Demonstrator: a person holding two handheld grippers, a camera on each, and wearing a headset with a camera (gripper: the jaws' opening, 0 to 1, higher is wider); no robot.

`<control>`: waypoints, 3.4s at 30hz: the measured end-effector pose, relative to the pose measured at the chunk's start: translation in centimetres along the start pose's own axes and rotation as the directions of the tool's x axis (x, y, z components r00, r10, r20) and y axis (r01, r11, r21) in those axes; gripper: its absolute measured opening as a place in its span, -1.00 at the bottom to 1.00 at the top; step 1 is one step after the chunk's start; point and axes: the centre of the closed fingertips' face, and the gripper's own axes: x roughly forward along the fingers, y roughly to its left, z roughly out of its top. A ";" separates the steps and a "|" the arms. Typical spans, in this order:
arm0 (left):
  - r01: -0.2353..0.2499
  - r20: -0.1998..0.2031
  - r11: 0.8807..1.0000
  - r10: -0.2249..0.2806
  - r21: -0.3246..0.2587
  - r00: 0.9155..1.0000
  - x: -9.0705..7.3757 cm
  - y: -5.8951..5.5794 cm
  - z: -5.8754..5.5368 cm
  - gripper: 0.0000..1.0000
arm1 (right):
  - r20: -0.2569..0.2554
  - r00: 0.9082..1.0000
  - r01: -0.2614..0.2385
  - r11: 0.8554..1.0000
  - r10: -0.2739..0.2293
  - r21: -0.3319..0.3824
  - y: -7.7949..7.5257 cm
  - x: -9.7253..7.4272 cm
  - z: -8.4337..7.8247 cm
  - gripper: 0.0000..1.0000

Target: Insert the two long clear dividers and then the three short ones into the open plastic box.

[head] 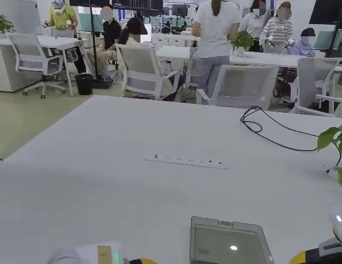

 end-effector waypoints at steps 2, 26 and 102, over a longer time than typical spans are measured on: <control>0.000 0.001 1.000 0.000 0.000 1.000 0.0 0.0 0.1 0.97 | -0.012 1.000 0.001 1.000 -0.001 0.005 0.0 -0.2 -0.8 0.15; 0.014 -0.012 1.000 -0.014 -0.008 1.000 0.0 -0.2 -0.3 0.98 | -0.316 0.948 -0.050 0.994 0.017 -0.096 -0.8 1.1 -12.1 0.09; 0.226 0.348 0.780 -0.010 -0.583 0.937 3.5 -1.2 11.1 0.01 | -0.060 0.970 0.194 0.897 -0.236 -0.397 3.3 -2.8 7.3 -0.34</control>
